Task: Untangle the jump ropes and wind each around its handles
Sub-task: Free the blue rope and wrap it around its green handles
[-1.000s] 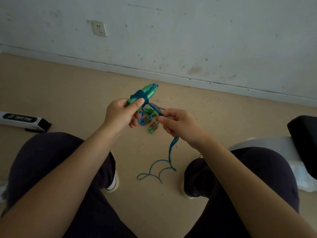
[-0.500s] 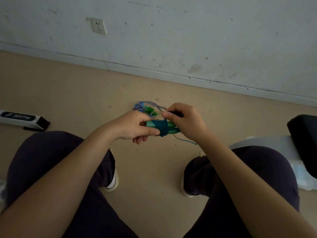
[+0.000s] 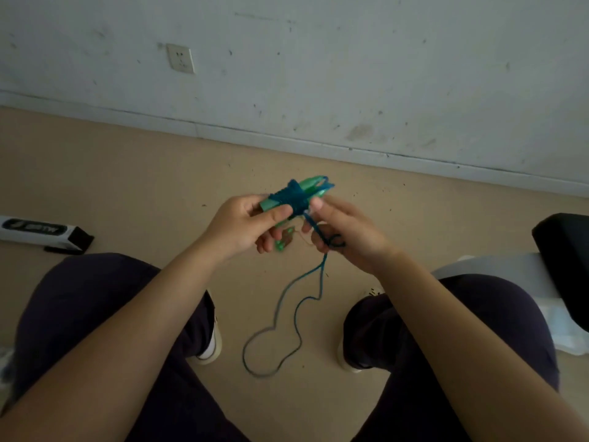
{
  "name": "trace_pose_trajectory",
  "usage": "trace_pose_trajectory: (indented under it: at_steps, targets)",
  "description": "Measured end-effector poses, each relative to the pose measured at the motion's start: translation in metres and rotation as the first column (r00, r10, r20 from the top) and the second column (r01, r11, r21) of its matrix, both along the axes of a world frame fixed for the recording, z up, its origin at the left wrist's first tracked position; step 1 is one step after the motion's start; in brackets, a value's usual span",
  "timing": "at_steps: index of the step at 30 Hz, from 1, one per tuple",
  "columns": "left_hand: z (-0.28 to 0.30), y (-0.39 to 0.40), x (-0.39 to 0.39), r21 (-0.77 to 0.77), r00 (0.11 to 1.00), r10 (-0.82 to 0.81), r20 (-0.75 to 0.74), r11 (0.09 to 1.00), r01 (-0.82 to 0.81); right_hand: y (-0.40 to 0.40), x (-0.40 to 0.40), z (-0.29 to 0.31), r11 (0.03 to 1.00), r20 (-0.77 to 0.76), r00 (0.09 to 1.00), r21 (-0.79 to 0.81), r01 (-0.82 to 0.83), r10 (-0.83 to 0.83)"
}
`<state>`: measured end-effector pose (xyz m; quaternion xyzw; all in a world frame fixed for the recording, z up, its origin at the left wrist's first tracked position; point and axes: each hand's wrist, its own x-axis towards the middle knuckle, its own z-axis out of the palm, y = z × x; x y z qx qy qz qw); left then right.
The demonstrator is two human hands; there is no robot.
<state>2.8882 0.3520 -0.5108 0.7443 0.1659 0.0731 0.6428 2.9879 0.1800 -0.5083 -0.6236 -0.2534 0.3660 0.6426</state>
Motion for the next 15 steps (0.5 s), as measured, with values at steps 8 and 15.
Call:
trace_pose_trajectory:
  at_steps: [8,15]
  targets:
    - [-0.012,0.02,0.004,0.117,0.928,0.372,-0.008,0.922,-0.369,0.012,-0.011,-0.012,0.947,0.277,0.961,-0.308,0.092,-0.003]
    - [-0.014,0.017,0.003,0.232,0.926,0.373,-0.057,0.907,-0.351,0.011,-0.01,-0.006,0.916,0.413,0.908,-0.337,0.22,-0.066]
